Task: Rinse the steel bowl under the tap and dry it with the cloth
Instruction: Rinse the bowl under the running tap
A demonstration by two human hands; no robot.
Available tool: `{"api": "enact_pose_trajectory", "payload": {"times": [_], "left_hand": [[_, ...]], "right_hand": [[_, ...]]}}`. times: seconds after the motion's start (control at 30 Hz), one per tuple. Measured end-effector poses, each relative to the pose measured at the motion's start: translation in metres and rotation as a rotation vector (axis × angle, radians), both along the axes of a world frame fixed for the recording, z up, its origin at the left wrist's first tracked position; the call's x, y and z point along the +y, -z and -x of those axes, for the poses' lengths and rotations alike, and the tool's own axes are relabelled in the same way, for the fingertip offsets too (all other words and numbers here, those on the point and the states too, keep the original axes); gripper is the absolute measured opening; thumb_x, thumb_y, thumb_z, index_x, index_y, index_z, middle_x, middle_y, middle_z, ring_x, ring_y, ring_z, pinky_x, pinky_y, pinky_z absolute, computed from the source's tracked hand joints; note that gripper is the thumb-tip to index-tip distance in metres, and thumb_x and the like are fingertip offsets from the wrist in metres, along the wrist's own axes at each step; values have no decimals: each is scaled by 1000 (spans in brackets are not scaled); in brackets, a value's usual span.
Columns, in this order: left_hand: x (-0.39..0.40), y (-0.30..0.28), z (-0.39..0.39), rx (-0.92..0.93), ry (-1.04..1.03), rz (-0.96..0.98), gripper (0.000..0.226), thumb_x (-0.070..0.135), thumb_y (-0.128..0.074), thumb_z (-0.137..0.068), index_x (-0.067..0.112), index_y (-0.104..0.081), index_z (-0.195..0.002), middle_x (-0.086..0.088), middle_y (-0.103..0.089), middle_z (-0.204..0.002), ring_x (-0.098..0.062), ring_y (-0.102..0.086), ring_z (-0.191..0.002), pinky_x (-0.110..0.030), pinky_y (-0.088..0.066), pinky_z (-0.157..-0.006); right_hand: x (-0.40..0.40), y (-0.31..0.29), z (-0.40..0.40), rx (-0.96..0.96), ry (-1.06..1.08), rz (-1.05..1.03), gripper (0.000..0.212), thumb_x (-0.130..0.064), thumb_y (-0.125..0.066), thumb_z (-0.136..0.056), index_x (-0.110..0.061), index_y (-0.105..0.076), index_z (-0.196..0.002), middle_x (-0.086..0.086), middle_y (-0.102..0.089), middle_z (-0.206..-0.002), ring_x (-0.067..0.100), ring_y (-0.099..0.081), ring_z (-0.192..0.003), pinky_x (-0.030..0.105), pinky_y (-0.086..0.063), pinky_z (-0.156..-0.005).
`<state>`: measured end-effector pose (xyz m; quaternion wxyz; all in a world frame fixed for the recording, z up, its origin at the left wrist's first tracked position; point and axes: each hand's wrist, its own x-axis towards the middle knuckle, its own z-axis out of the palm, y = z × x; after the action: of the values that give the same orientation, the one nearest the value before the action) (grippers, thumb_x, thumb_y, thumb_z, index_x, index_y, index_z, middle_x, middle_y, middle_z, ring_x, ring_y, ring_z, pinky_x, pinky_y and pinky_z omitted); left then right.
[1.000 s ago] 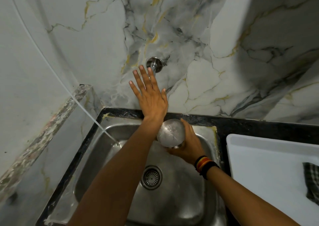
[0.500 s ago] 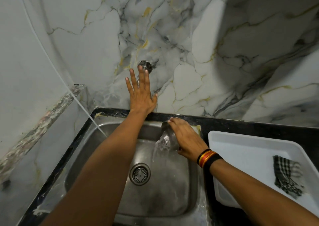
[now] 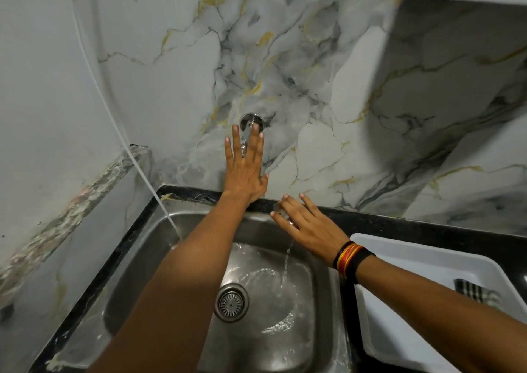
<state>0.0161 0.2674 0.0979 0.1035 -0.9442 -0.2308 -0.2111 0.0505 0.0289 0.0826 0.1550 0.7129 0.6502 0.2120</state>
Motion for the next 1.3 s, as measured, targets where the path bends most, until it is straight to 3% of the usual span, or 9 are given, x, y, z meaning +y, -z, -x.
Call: {"api": "enact_pose_trajectory", "payload": {"times": [0.2, 0.33, 0.5, 0.57, 0.67, 0.9, 1.07, 1.2, 1.3], "left_hand": [[5, 0, 2, 17, 43, -1, 117, 52, -65, -96, 9, 13, -171, -17, 23, -179, -56, 16, -161, -68, 13, -128], [5, -1, 4, 34, 63, 24, 118, 49, -67, -94, 10, 12, -172, -17, 23, -179, -57, 17, -161, -67, 14, -127], [9, -2, 4, 33, 75, 16, 122, 50, -71, -91, 10, 13, -172, -18, 22, -179, -58, 15, -161, -69, 11, -128], [9, -2, 6, 49, 93, 14, 122, 50, -71, -91, 10, 12, -172, -19, 21, -179, -58, 15, -160, -69, 11, -127], [10, 0, 6, 33, 102, 7, 123, 51, -72, -89, 10, 11, -172, -19, 19, -179, -59, 14, -161, -70, 8, -128], [14, 4, 4, 7, 142, 9, 123, 51, -72, -87, 11, 7, -173, -18, 14, -180, -59, 10, -161, -72, 2, -130], [13, 4, 5, 18, 143, -2, 124, 53, -72, -87, 10, 7, -173, -18, 14, -180, -59, 9, -161, -73, 2, -129], [15, 3, 5, 31, 112, -10, 126, 56, -71, -87, 10, 9, -172, -19, 16, -180, -60, 10, -161, -72, 8, -127], [11, -3, 8, 86, 126, 28, 128, 58, -70, -87, 10, 13, -171, -19, 22, -178, -60, 15, -160, -70, 21, -122]], "right_hand": [[12, 11, 14, 11, 48, 52, 82, -3, -79, -77, -9, -46, -151, 31, -52, -147, 45, -50, -140, 64, -35, -118], [1, 32, 23, -26, 30, 181, 83, -14, -81, -78, -14, -46, -152, 27, -58, -142, 43, -54, -136, 72, -36, -112], [1, 47, 47, 213, 288, 290, 113, -23, -88, -75, -21, -18, -163, 36, -27, -160, 50, -24, -152, 76, -14, -118], [6, 47, 54, 301, 316, 362, 127, -24, -90, -73, -25, -3, -164, 35, -12, -164, 50, -13, -154, 72, -16, -121], [13, 43, 59, 407, 363, 345, 146, -36, -96, -62, -26, 8, -164, 30, -18, -161, 47, -23, -150, 64, -32, -118], [23, 30, 51, 639, 340, 16, 121, -57, -84, -50, -16, -32, -151, 10, -44, -138, 29, -49, -120, 44, -53, -100], [14, 43, 58, 605, 345, 159, 123, -63, -81, -53, -29, -25, -157, 11, -39, -146, 32, -42, -130, 50, -50, -101], [7, 42, 60, 742, 420, 48, 118, -64, -79, -56, -36, -24, -157, 8, -36, -146, 30, -39, -133, 46, -51, -102], [3, 51, 64, 773, 409, 108, 117, -65, -78, -55, -38, -23, -156, 7, -36, -144, 29, -38, -132, 46, -53, -98]]}}
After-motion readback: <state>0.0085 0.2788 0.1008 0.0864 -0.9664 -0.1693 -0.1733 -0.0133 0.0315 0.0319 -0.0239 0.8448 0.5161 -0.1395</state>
